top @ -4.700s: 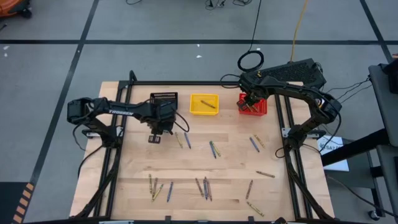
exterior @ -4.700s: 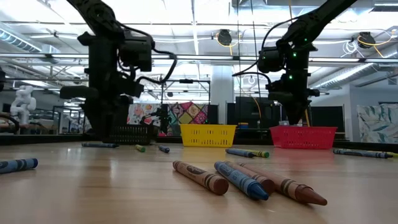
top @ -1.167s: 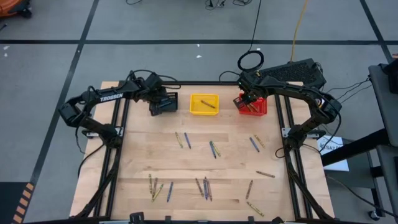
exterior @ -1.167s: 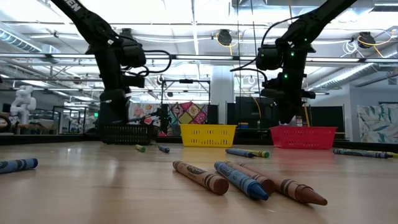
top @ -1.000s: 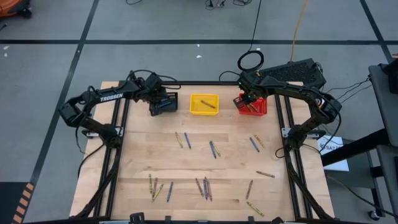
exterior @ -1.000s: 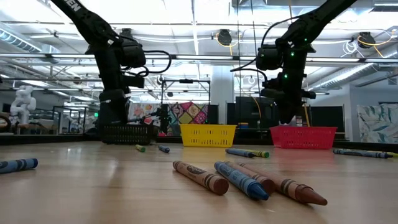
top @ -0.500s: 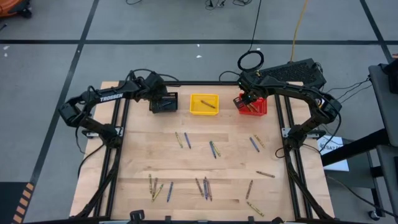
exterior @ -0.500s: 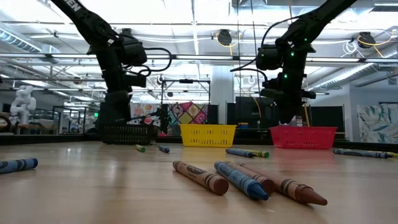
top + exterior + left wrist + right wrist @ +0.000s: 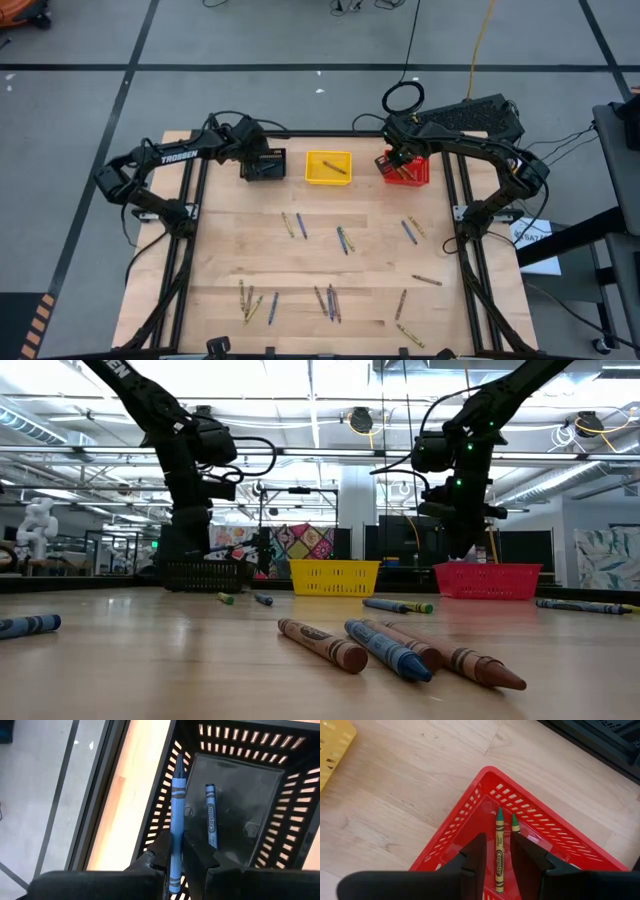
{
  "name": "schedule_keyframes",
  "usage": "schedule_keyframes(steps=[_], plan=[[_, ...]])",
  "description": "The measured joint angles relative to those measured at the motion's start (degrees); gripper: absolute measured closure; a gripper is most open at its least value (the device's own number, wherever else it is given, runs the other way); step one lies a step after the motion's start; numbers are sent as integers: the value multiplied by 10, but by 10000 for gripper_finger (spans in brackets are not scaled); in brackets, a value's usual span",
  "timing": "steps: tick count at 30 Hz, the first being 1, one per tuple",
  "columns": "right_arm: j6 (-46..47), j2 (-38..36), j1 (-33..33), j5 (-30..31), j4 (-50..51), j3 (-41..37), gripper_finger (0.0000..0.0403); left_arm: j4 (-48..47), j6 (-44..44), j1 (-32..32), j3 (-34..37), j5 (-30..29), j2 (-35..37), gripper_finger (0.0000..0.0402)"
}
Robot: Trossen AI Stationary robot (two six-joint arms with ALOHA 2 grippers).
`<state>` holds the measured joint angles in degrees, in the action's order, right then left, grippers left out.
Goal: Sort crayons
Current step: Put the blue crayon into the black bin
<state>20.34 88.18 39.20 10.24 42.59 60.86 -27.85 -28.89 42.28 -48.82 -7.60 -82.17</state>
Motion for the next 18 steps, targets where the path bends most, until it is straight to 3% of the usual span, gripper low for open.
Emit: schedule_keyframes(steps=[14, 18], plan=[[0, 0, 0, 0, 0, 0, 328, -18, 1, 0, 0, 2, 2, 365], [0, 0, 0, 0, 0, 0, 328, -45, 1, -1, 0, 35, 4, 365]])
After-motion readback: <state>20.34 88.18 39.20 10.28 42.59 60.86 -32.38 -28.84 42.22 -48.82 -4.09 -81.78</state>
